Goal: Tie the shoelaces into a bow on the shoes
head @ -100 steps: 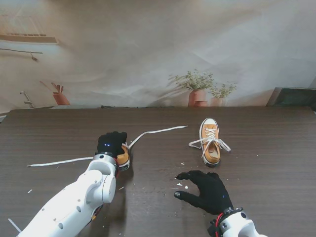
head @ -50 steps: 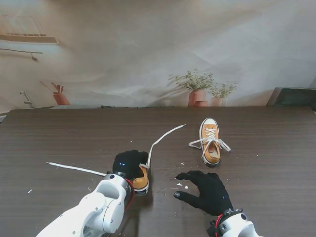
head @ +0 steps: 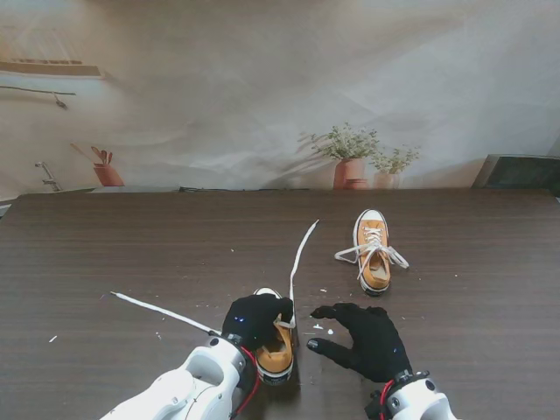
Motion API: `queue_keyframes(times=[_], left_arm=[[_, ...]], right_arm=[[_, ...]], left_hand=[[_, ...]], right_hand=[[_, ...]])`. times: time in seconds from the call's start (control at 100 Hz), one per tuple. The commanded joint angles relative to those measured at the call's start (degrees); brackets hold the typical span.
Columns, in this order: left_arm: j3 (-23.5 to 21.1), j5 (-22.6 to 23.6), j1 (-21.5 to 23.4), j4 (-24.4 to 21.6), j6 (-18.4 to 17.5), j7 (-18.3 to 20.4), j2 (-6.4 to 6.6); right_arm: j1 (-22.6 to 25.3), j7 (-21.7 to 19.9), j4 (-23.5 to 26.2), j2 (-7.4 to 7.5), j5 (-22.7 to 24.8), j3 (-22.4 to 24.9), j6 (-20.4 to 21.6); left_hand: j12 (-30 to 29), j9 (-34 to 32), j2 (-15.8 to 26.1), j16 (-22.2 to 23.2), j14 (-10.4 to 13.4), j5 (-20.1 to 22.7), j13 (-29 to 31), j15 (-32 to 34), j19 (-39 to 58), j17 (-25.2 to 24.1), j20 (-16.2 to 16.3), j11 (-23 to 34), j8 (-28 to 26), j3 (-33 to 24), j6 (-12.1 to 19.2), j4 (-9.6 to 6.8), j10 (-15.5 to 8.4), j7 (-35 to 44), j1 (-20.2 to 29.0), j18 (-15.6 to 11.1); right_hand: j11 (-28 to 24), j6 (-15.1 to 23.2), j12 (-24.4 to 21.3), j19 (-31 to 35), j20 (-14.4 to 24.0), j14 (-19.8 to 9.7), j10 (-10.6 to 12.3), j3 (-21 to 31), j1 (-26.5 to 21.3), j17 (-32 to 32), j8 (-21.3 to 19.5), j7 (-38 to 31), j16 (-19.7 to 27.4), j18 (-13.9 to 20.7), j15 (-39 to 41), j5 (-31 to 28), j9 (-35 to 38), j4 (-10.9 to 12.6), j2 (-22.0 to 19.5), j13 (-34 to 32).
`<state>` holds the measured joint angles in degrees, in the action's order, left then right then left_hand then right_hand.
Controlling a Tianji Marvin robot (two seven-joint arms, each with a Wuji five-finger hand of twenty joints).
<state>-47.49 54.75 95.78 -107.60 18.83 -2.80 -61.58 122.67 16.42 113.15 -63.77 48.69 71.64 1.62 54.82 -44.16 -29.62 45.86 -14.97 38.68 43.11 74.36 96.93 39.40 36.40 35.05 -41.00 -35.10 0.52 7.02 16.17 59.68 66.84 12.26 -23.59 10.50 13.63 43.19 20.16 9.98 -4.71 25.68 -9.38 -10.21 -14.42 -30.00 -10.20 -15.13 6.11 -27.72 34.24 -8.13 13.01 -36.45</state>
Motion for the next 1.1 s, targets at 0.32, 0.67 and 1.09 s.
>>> queue_keyframes(times=[0.32, 0.67, 1.09], left_arm=[[0.23, 7.0, -0.59, 5.56, 0.07, -2.09, 0.1], [3.65, 7.07, -10.07, 16.59, 2.59, -6.59, -0.83], [7.84, 3.15, -15.96, 22.72, 3.4, -6.82, -1.75]], right_arm=[[0.16, -0.4, 0.19, -0.13, -0.42, -0.24, -0.97], [-0.57, -1.25, 0.05, -0.01, -0.61, -1.03, -1.61], [-0.27, -0.81, 0.12, -0.13, -0.84, -0.61, -1.52]], left_hand=[[2.77, -7.59, 8.73, -0.74, -0.7, 5.48, -1.92, -5.07, -0.98, -3.46, 0.41, 7.2, -2.29, -9.81, 1.66, -1.58, -3.98, 4.22, 5.74, -3.22], [2.06, -7.71, 8.61, -1.13, -0.33, 5.82, -1.6, -6.07, -1.34, -3.62, 0.87, 6.91, -1.63, -9.7, 1.96, -1.49, -4.33, 3.5, 5.62, -3.82], [1.33, -3.91, 4.21, -1.86, -2.7, 3.02, -6.89, -19.51, -13.35, -13.08, 1.51, -8.03, 9.72, -5.9, -1.3, -4.16, -3.51, -12.56, 3.53, -0.47]], right_hand=[[0.12, -0.36, 0.76, 1.21, -0.51, 0.58, -0.95, -2.24, -1.52, 0.19, -0.52, -0.53, -0.9, -0.47, 0.75, -1.23, 1.11, 1.05, -1.1, -0.97], [0.18, -0.26, 0.75, 1.5, -0.79, 0.62, -0.89, -2.46, -1.64, 0.23, -0.44, -0.51, -0.89, -0.48, 0.76, -1.19, 1.1, 1.07, -1.09, -1.0], [0.13, -0.4, 0.79, 1.69, -1.05, 0.77, -0.98, -2.59, -1.76, 0.25, -0.39, -0.56, -0.9, -0.55, 0.8, -1.17, 1.08, 1.11, -1.07, -1.01]])
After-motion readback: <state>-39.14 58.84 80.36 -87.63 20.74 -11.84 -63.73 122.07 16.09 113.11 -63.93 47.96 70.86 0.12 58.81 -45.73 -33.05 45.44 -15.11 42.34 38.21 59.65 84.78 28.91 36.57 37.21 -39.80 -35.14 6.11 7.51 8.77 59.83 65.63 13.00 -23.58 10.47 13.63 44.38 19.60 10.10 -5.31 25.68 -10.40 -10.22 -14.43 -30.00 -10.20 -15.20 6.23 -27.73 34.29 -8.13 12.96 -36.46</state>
